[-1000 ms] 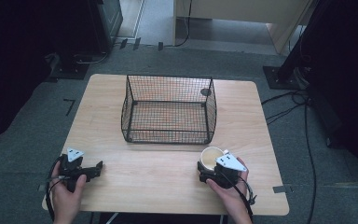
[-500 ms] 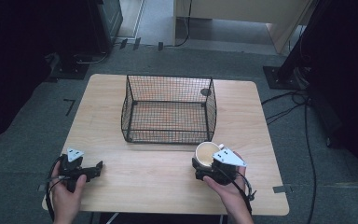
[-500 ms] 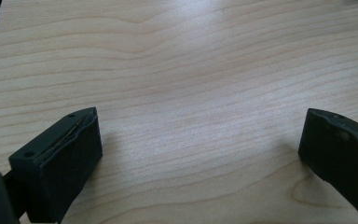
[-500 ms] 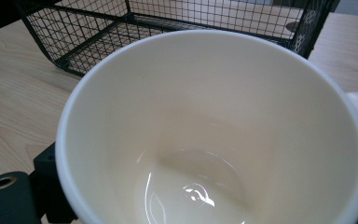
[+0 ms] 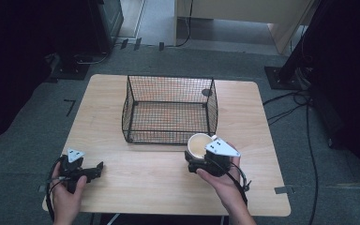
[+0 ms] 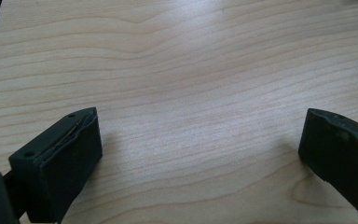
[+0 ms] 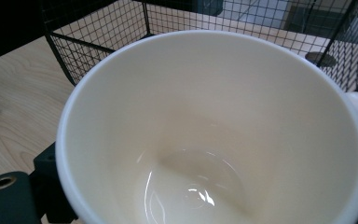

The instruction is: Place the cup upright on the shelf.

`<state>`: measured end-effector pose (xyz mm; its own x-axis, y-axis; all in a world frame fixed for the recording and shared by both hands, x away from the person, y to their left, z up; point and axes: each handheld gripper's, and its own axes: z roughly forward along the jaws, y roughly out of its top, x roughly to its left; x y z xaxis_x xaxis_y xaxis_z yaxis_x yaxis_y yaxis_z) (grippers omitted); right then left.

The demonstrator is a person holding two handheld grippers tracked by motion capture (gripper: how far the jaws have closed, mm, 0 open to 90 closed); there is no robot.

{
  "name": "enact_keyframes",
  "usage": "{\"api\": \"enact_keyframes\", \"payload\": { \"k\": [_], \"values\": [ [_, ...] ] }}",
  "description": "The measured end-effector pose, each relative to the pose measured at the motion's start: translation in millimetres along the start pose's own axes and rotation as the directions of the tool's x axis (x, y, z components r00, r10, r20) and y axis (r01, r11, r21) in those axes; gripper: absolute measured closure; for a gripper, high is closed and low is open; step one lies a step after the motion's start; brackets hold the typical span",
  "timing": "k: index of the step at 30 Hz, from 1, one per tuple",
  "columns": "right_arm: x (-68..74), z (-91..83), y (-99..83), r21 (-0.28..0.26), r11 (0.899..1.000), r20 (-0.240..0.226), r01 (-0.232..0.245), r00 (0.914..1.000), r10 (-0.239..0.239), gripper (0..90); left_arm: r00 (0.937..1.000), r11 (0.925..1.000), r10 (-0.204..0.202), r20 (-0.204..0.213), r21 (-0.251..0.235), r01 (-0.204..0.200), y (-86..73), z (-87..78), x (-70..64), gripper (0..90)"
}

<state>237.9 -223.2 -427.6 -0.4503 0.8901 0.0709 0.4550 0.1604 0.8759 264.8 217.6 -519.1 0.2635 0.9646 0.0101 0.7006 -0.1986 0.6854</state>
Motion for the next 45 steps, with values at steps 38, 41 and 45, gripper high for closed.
{"api": "enact_keyframes", "payload": {
  "k": [38, 41, 45],
  "values": [
    [3.8, 56.2, 90.4, -0.041, 0.999, -0.025, 0.013, 0.9996, -0.014, 8.6, 1.0, 1.0, -0.001, 0.0, -0.001, 0.001, 0.1, 0.0, -0.1, 0.0],
    [-0.8, 63.4, 94.3, -0.037, 0.999, -0.012, 0.013, 0.9998, -0.013, 8.7, 1.0, 1.0, -0.001, 0.0, 0.0, 0.001, 0.1, 0.0, -0.1, 0.0],
    [-7.4, 73.0, 100.2, -0.041, 0.999, -0.001, 0.003, 1.0, -0.003, 8.7, 1.0, 1.0, 0.0, 0.0, 0.001, 0.0, 0.1, -0.1, 0.1, 0.0]
  ]
}}
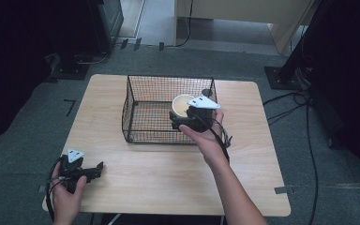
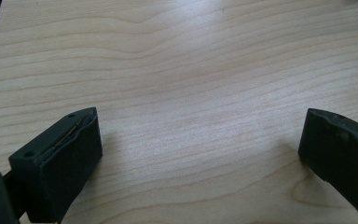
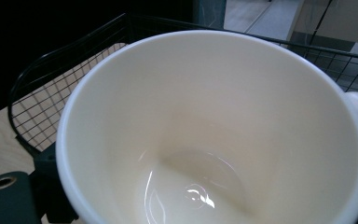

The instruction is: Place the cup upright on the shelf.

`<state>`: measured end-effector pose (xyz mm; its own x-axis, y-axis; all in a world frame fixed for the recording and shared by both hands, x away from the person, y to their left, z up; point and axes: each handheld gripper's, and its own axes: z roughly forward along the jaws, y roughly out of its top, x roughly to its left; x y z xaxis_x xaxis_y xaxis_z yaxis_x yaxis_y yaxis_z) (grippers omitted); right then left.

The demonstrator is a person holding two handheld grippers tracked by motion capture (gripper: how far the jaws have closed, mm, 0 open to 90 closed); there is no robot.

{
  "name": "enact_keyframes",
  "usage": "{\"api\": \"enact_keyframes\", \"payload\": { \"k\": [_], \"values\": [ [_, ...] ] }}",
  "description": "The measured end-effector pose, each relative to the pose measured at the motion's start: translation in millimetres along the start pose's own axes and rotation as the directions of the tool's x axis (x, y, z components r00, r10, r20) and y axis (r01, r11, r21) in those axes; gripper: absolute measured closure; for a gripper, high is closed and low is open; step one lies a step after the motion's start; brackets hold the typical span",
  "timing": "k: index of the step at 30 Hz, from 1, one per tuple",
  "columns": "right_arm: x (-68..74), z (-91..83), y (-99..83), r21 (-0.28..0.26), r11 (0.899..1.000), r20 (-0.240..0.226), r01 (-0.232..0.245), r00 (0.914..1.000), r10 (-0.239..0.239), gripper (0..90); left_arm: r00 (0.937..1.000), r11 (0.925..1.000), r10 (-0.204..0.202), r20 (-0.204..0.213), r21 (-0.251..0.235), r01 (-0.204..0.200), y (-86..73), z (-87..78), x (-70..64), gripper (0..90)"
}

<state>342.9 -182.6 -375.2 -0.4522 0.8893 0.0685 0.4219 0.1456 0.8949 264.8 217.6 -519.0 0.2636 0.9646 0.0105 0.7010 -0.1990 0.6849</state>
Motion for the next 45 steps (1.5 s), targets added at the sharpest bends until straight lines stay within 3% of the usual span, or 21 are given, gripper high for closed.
{"api": "enact_keyframes", "payload": {
  "k": [10, 16, 24, 29, 32, 36, 37, 43, 45],
  "values": [
    [-17.2, 29.4, 12.8, 0.003, 1.0, 0.029, -0.02, 0.9994, 0.019, 8.6, 1.0, 1.0, 0.0, 0.001, 0.001, 0.0, 0.0, 0.0, 0.0, 0.0],
    [-21.2, 45.9, 14.6, 0.011, 1.0, 0.022, -0.008, 0.9997, 0.007, 8.7, 1.0, 1.0, 0.001, 0.0, 0.001, -0.001, 0.0, 0.0, 0.1, 0.0],
    [-36.6, 68.6, 22.9, 0.012, 1.0, -0.022, 0.026, 0.9994, -0.026, 8.6, 1.0, 1.0, 0.0, 0.001, 0.001, 0.0, 0.0, 0.0, 0.0, 0.0],
    [-41.3, 78.6, 18.7, 0.007, 0.999, -0.062, 0.038, 0.9973, -0.038, 8.6, 1.0, 1.0, 0.0, 0.001, 0.001, 0.0, 0.0, 0.0, 0.0, 0.0],
    [-41.4, 86.0, 16.1, 0.023, 0.997, -0.065, 0.07, 0.9955, -0.069, 8.6, 1.0, 1.0, 0.0, 0.001, 0.001, 0.0, 0.0, -0.1, 0.0, 0.0],
    [-43.3, 94.3, 12.9, 0.036, 0.996, -0.077, 0.077, 0.9943, -0.074, 8.6, 1.0, 1.0, 0.0, 0.001, 0.001, 0.0, 0.0, -0.1, 0.0, 0.0],
    [-45.4, 101.2, 8.4, 0.041, 0.994, -0.084, 0.101, 0.9917, -0.097, 8.6, 1.0, 1.0, 0.0, 0.001, 0.001, 0.0, 0.0, 0.0, 0.0, 0.0],
    [-49.1, 113.7, 0.6, 0.075, 0.991, -0.084, 0.114, 0.9907, -0.107, 8.6, 1.0, 1.0, 0.0, 0.001, 0.001, 0.0, 0.0, 0.0, 0.0, 0.0],
    [-48.3, 121.5, -5.2, 0.116, 0.984, -0.087, 0.133, 0.9886, -0.123, 8.5, 1.0, 1.0, 0.0, 0.001, 0.001, 0.0, 0.0, 0.0, 0.0, 0.0]
  ]
}}
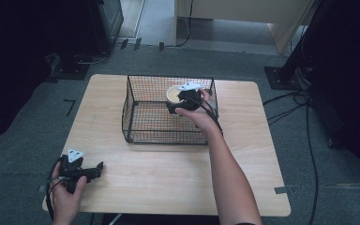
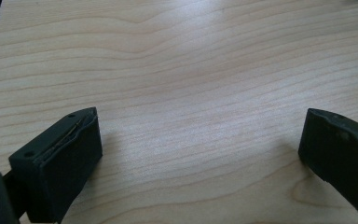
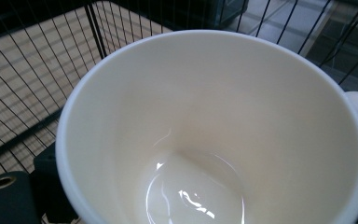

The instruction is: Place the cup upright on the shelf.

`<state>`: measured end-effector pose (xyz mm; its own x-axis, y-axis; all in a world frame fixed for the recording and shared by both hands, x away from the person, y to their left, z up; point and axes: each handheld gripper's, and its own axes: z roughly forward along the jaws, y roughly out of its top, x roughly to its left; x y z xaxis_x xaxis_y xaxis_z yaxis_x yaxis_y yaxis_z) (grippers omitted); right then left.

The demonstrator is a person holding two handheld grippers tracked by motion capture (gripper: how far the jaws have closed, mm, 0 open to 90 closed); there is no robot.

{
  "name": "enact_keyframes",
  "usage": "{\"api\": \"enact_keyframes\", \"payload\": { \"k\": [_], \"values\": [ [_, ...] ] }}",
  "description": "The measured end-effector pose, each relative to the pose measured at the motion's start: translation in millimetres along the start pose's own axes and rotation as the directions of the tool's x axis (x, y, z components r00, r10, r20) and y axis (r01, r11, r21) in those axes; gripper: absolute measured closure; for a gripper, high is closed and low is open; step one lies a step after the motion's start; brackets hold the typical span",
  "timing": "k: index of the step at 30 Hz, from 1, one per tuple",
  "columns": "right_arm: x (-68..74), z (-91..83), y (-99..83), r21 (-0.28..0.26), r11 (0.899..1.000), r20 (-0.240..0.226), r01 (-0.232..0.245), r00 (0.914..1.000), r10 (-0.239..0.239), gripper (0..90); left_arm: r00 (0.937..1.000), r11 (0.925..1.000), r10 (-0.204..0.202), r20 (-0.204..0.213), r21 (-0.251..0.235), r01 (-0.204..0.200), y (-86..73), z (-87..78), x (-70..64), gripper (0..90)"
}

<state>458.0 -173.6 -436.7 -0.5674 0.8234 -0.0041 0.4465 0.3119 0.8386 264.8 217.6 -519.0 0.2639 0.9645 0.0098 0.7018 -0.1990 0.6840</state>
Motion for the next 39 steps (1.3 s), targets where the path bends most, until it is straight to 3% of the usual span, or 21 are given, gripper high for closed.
{"api": "enact_keyframes", "payload": {
  "k": [6, 11, 15, 25, 26, 29, 39],
  "values": [
    [0.9, 14.1, -8.6, 0.081, 0.997, -0.028, -0.002, 0.9996, 0.004, 8.5, 1.0, 1.0, 0.002, 0.0, 0.001, -0.002, 0.0, -0.1, 0.1, 0.0],
    [-0.2, 21.7, -15.7, 0.125, 0.992, -0.011, 0.012, 0.9999, -0.01, 8.4, 1.0, 1.0, 0.002, 0.0, 0.002, -0.002, 0.0, -0.1, 0.1, 0.0],
    [-0.2, 23.7, -19.2, 0.16, 0.987, -0.026, 0.021, 0.9995, -0.017, 8.4, 1.0, 1.0, 0.003, 0.0, 0.002, -0.003, 0.0, -0.1, 0.2, 0.0],
    [2.5, 22.7, -18.5, 0.166, 0.986, -0.042, 0.025, 0.999, -0.018, 5.7, 1.0, 1.0, 0.002, 0.0, 0.001, -0.002, 0.0, -0.1, 0.1, 0.0],
    [2.3, 20.0, -16.3, 0.148, 0.989, -0.039, -0.002, 0.9992, 0.008, 0.0, 1.0, 1.0, 0.002, 0.0, 0.002, -0.002, 0.0, -0.1, 0.1, 0.0],
    [2.0, 15.8, -13.5, 0.128, 0.992, -0.013, 0.01, 0.9999, -0.008, 0.0, 1.0, 1.0, 0.002, 0.0, 0.001, -0.002, 0.0, -0.1, 0.1, 0.0],
    [4.7, 1.5, 1.9, 0.09, 0.996, -0.012, 0.011, 0.9999, -0.01, 0.0, 1.0, 1.0, 0.003, 0.0, 0.002, -0.003, 0.0, -0.1, 0.2, 0.0]
  ]
}}
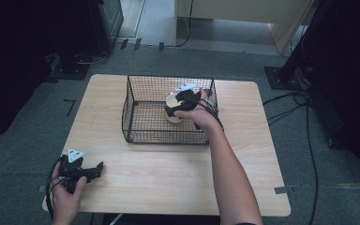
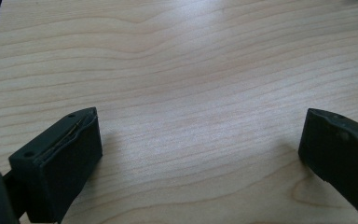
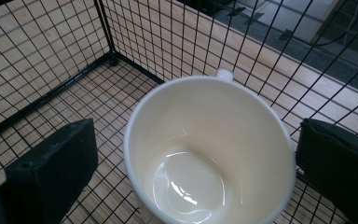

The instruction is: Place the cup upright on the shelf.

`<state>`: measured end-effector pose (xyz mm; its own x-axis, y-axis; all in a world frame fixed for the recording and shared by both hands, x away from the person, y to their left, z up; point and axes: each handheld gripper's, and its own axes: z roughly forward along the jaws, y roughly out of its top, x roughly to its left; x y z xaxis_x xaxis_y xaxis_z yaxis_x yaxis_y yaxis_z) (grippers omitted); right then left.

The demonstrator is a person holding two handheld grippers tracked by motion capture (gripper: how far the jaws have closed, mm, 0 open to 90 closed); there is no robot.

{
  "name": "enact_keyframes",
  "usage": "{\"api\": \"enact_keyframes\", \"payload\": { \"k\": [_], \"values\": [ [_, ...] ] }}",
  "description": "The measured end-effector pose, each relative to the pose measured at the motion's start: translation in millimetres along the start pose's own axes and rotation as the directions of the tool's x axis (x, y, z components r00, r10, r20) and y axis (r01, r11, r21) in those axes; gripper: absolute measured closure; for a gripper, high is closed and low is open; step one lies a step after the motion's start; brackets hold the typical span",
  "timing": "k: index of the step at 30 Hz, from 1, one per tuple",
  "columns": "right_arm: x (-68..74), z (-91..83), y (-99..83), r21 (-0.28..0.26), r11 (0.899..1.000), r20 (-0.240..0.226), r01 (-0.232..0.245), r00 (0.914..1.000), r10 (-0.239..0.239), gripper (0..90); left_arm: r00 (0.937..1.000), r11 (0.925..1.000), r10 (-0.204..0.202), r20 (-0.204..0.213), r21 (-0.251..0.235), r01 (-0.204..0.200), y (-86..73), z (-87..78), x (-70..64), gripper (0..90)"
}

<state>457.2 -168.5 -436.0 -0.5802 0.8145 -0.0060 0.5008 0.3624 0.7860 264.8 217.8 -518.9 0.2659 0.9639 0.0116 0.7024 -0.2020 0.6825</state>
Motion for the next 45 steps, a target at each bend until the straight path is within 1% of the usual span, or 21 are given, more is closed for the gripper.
{"api": "enact_keyframes", "payload": {
  "k": [1, 2, 3, 8, 9, 10, 11, 13, 16, 19, 21, 24, 25, 26, 31, 32, 36, 38, 42, 43, 45],
  "values": [
    [1.9, -5.1, 4.1, -0.01, 1.0, 0.008, -0.017, 0.9998, 0.017, 0.0, 1.0, 1.0, 0.0, 0.0, -0.001, 0.0, 0.0, 0.1, 0.0, 0.0],
    [1.9, -5.1, 4.1, -0.01, 1.0, 0.008, -0.017, 0.9998, 0.017, 0.0, 1.0, 1.0, 0.0, 0.0, 0.0, 0.0, 0.0, 0.0, 0.0, 0.0],
    [3.9, -10.7, 7.6, -0.033, 0.999, 0.001, -0.025, 0.9997, 0.025, 0.0, 1.0, 1.0, -0.001, 0.0, -0.001, 0.001, 0.0, 0.1, 0.0, 0.0],
    [9.4, -23.0, 12.7, -0.05, 0.999, 0.011, -0.015, 0.9998, 0.016, 0.0, 1.0, 1.0, 0.0, 0.0, 0.0, 0.0, 0.0, 0.0, 0.0, 0.0],
    [13.5, -31.9, 15.0, -0.056, 0.998, 0.011, -0.011, 0.9999, 0.012, 0.0, 1.0, 1.0, -0.002, 0.0, -0.002, 0.002, 0.0, 0.1, -0.2, 0.0],
    [13.5, -31.9, 15.0, -0.056, 0.998, 0.011, -0.011, 0.9999, 0.012, 0.0, 1.0, 1.0, -0.002, 0.0, -0.002, 0.002, 0.0, 0.1, -0.2, 0.0],
    [16.9, -41.1, 16.8, -0.071, 0.997, 0.0, -0.006, 1.0, 0.006, 0.0, 1.0, 1.0, -0.002, 0.0, -0.002, 0.002, 0.0, 0.1, -0.2, 0.0],
    [18.2, -44.7, 17.4, -0.075, 0.997, -0.001, -0.008, 1.0, 0.008, 0.0, 1.0, 1.0, -0.003, 0.0, -0.002, 0.003, 0.0, 0.2, -0.2, 0.0],
    [25.3, -64.7, 16.4, -0.087, 0.996, -0.011, -0.019, 0.9998, 0.018, 0.0, 1.0, 1.0, -0.002, 0.0, -0.002, 0.002, 0.0, 0.1, -0.2, 0.0],
    [28.0, -71.8, 13.6, -0.092, 0.996, -0.014, -0.014, 0.9998, 0.013, 0.0, 1.0, 1.0, -0.002, 0.0, -0.002, 0.002, 0.0, 0.1, -0.2, 0.0],
    [32.4, -83.7, 6.0, -0.104, 0.995, -0.021, -0.003, 0.9998, 0.001, 0.0, 1.0, 1.0, -0.003, 0.0, -0.003, 0.003, -0.1, 0.2, -0.2, 0.0],
    [34.1, -89.1, 1.1, -0.112, 0.994, -0.021, 0.006, 0.9997, -0.008, 0.0, 1.0, 1.0, -0.004, 0.0, -0.003, 0.004, -0.1, 0.2, -0.3, 0.0],
    [36.0, -95.2, -6.0, -0.111, 0.994, -0.019, 0.004, 0.9998, -0.006, 0.0, 1.0, 1.0, -0.003, -0.001, -0.002, 0.003, -0.1, 0.1, -0.3, 0.0],
    [36.0, -95.2, -6.0, -0.111, 0.994, -0.019, 0.004, 0.9998, -0.006, 0.0, 1.0, 1.0, -0.003, -0.001, -0.002, 0.003, -0.1, 0.1, -0.3, 0.0],
    [39.8, -105.3, -23.7, -0.109, 0.994, -0.026, 0.005, 0.9996, -0.007, 0.0, 1.0, 1.0, -0.003, 0.0, -0.003, 0.003, -0.1, 0.2, -0.2, 0.0],
    [40.2, -109.0, -32.8, -0.104, 0.995, -0.02, 0.005, 0.9998, -0.007, 0.0, 1.0, 1.0, -0.004, 0.0, -0.002, 0.004, 0.0, 0.2, -0.3, 0.0],
    [38.7, -113.1, -44.3, -0.106, 0.994, -0.019, -0.01, 0.9998, 0.008, 0.0, 1.0, 1.0, -0.001, -0.001, -0.002, 0.001, 0.0, 0.1, -0.1, 0.0],
    [37.0, -118.1, -58.5, -0.105, 0.994, -0.012, -0.026, 0.9996, 0.025, 0.0, 1.0, 1.0, -0.002, 0.0, -0.002, 0.002, 0.0, 0.2, -0.2, 0.0],
    [35.6, -123.6, -70.1, -0.109, 0.994, -0.011, -0.031, 0.9995, 0.03, 0.0, 1.0, 1.0, -0.001, -0.001, -0.001, 0.001, 0.1, 0.1, -0.1, 0.0],
    [33.6, -127.8, -78.9, -0.115, 0.993, -0.01, -0.04, 0.9992, 0.039, 0.0, 1.0, 1.0, -0.003, 0.0, -0.003, 0.003, 0.1, 0.2, -0.2, 0.0],
    [32.9, -129.3, -81.7, -0.115, 0.992, -0.009, -0.044, 0.999, 0.043, 0.0, 1.0, 1.0, -0.003, 0.0, -0.003, 0.003, 0.1, 0.2, -0.2, 0.0]
  ]
}}
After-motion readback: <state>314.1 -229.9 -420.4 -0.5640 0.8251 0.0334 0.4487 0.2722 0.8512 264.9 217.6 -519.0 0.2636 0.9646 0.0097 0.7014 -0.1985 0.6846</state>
